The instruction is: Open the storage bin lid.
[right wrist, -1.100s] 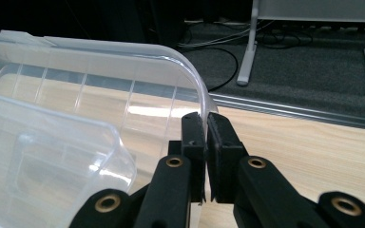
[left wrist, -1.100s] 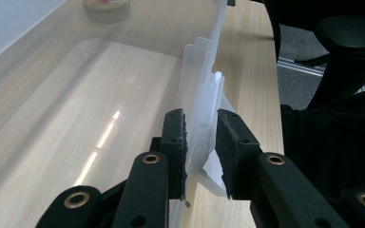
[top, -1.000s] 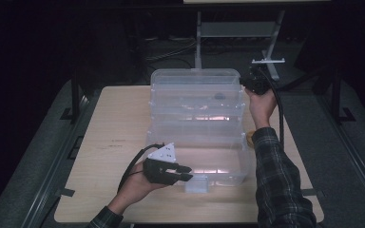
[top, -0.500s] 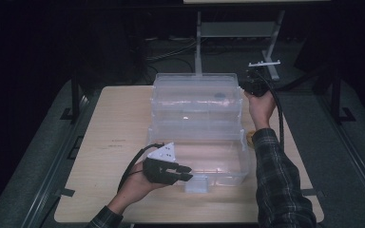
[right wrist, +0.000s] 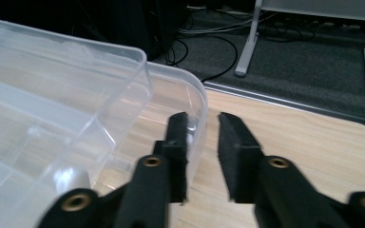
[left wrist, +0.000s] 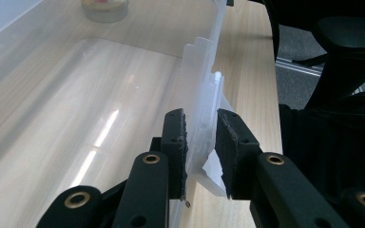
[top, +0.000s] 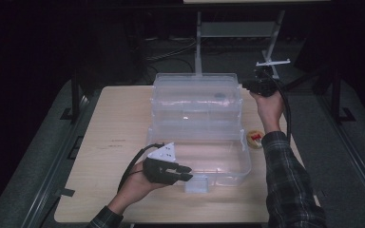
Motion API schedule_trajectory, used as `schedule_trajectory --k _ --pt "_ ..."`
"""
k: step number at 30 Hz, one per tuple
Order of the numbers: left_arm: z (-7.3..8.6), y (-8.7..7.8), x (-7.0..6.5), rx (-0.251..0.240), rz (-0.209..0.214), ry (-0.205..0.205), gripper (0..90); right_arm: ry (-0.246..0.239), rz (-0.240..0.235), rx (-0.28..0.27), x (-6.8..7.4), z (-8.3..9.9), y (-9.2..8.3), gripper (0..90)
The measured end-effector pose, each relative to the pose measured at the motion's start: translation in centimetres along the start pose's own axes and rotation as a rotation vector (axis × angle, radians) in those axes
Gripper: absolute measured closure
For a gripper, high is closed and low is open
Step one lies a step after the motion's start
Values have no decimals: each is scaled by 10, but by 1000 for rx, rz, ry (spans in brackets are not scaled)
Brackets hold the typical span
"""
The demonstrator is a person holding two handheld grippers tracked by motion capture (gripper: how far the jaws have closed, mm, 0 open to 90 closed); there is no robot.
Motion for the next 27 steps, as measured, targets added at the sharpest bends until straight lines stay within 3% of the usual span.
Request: schedule_trajectory --k 16,27 --pt "0 0 0 -2 8 -1 738 -28 19 46 -9 24 -22 399" --pt "0 0 0 -1 15 -1 740 -41 27 46 -15 45 -38 342"
Point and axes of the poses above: each handheld gripper's, and its own axes: y roughly forward along the jaws, z roughly out of its underside, x roughly to its left, the point moved 7 cm from there along y, roughly forward along the jaws, and after that the axes turned 6 degrees about x, right-handed, at the moved point
